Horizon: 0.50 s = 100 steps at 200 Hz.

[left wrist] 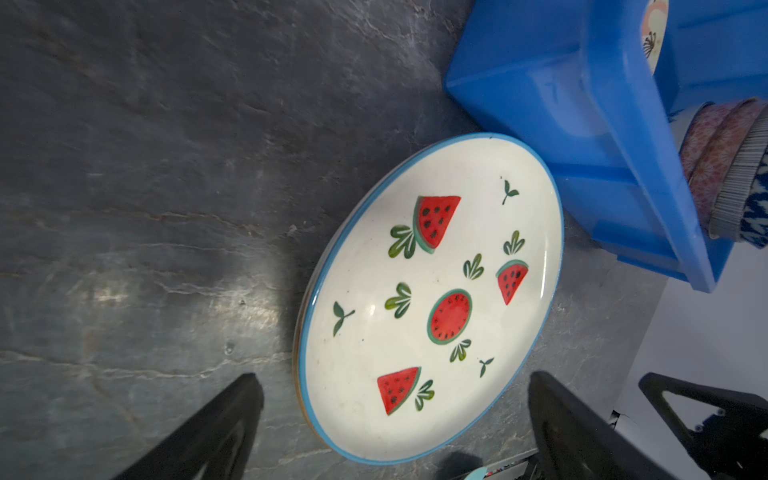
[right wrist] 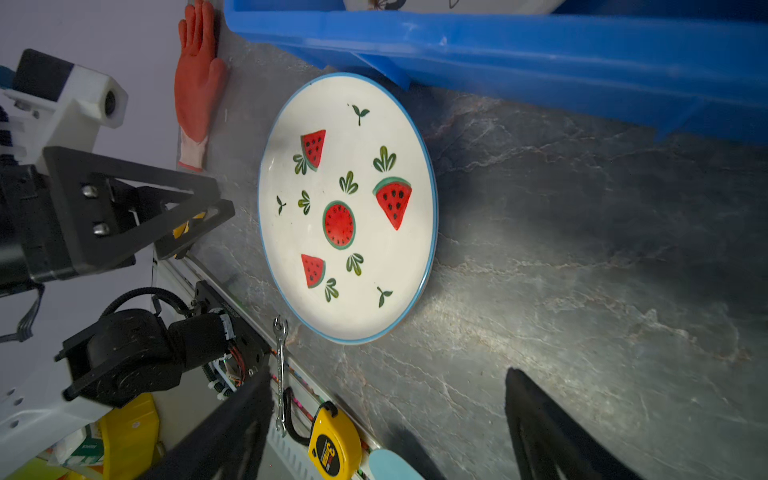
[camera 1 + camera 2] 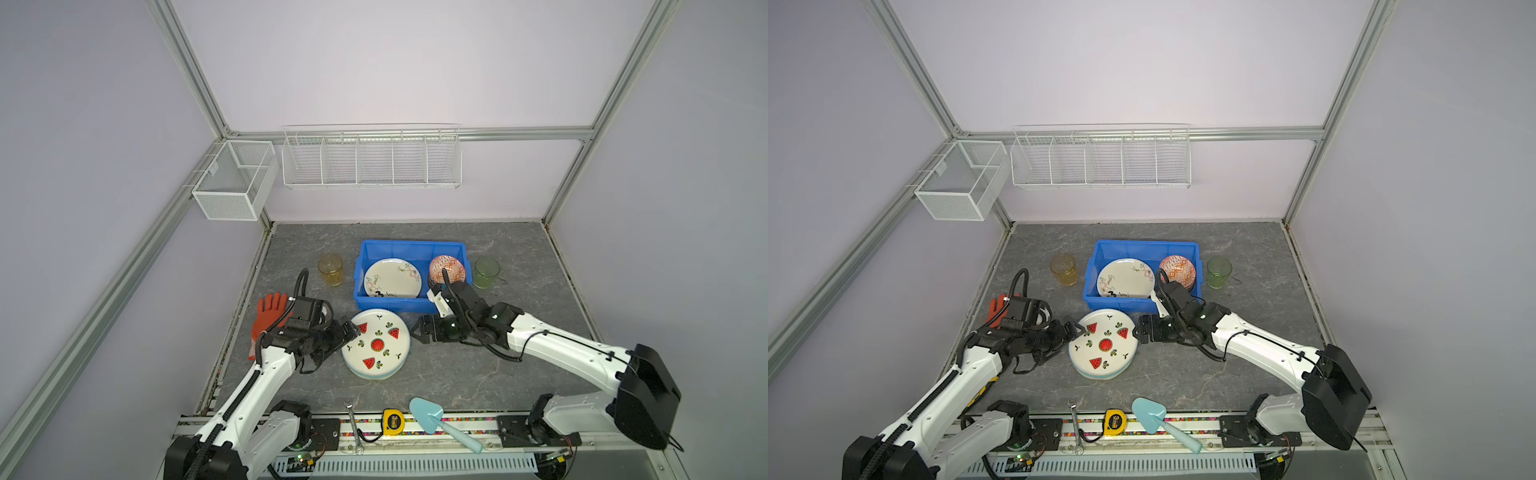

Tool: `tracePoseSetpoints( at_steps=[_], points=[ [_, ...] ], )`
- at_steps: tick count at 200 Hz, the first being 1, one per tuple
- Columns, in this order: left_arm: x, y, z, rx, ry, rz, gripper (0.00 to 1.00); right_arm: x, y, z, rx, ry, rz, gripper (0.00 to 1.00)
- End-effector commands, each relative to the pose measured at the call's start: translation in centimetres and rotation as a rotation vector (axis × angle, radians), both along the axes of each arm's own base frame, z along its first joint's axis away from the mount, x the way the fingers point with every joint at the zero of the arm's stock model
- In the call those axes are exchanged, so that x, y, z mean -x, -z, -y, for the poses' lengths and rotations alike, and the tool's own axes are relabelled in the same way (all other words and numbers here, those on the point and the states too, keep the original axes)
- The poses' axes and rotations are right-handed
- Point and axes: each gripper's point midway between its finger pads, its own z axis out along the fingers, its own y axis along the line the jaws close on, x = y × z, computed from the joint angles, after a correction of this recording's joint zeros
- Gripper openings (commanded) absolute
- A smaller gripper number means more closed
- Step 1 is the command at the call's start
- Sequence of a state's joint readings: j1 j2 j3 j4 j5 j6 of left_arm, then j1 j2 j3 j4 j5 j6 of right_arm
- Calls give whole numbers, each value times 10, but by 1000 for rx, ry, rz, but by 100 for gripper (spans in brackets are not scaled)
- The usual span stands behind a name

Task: Place the mixed dishes into the plastic bin
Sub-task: 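Move the right gripper to the watermelon plate rim beside the left gripper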

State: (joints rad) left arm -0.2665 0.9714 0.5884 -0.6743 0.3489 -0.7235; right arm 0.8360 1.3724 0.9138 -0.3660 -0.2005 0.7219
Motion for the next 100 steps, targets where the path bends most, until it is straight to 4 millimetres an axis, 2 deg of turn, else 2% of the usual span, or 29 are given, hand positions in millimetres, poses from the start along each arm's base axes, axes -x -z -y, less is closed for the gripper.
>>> tracePoseSetpoints(
  at_steps=[1, 36, 100],
  points=[
    [-2, 5, 2, 20, 5, 16, 100, -8, 11, -10, -14, 27, 8, 90],
    [-2, 10, 3, 29, 2, 27, 100, -12, 31, -21, 16, -2, -10, 92],
    [-13, 13, 8, 53, -3, 43, 100, -19, 53, -40, 53, -68, -25, 95]
  ],
)
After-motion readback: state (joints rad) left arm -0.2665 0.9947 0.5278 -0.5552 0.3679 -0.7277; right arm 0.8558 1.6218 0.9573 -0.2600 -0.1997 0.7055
